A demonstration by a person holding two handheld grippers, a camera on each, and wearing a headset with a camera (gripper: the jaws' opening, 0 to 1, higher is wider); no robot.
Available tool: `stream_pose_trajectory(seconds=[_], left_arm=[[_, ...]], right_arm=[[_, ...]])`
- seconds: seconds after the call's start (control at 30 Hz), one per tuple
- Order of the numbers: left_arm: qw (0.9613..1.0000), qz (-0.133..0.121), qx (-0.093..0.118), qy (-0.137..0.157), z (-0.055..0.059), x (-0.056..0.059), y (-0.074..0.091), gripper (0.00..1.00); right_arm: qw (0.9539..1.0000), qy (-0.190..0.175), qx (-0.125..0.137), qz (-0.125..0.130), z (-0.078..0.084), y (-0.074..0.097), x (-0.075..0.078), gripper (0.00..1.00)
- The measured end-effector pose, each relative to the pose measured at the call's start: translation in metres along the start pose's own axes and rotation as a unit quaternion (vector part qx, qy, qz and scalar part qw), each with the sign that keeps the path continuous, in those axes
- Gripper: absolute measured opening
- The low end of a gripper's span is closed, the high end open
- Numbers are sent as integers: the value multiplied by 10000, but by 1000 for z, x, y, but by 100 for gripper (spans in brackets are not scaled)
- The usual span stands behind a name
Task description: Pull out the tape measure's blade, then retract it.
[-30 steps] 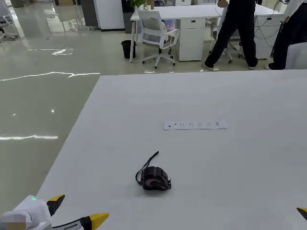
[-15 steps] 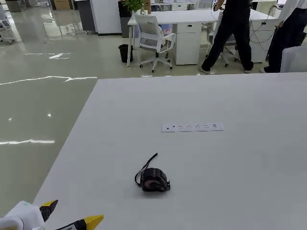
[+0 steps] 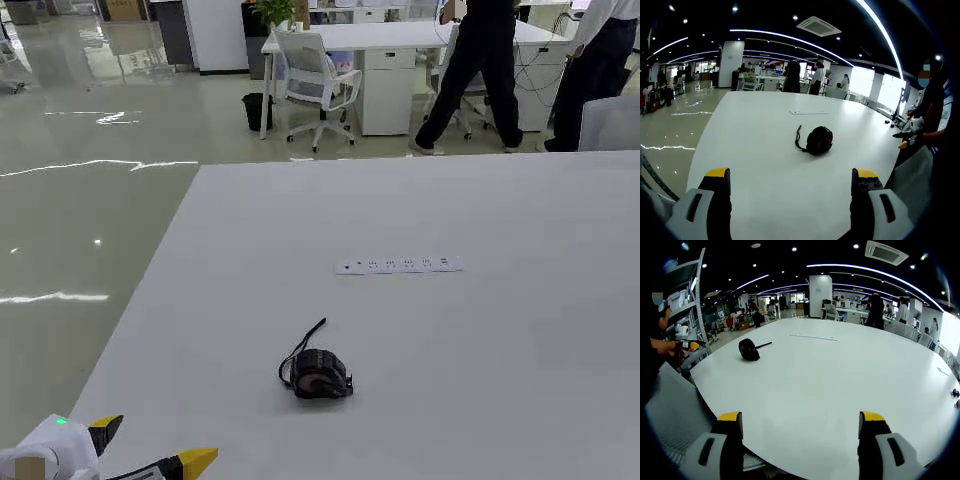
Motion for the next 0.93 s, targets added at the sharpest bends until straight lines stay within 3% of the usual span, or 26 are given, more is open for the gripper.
stream_pose_trajectory(seconds=[0.5,0.63,0.83,0.93], left_arm=[[10000,62,-56,38,3,1,0,99],[9999,57,-87,23,4,1,1,99],[9999,-54,-45,139,6,-4,3,99],[9998,118,-81,122,7,-1,2,99]], right_arm=[[9998,47,-105,-160,0,-7,0,100],[9994,207,-157,-208,0,-9,0,100],[9996,131,-145,-218,1,-8,-1,100],[9998,31,-89,-173,3,-4,2,100]])
Point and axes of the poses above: the centre of the closed fingertips' face, and the gripper's own axes: y roughly backward along the fingers, x roughly to its right, z roughly out of its underside, the point moved 8 cm from there along y, roughly backward along the fingers, and after that the axes turned 15 degrees about x, right-handed, at the moved point
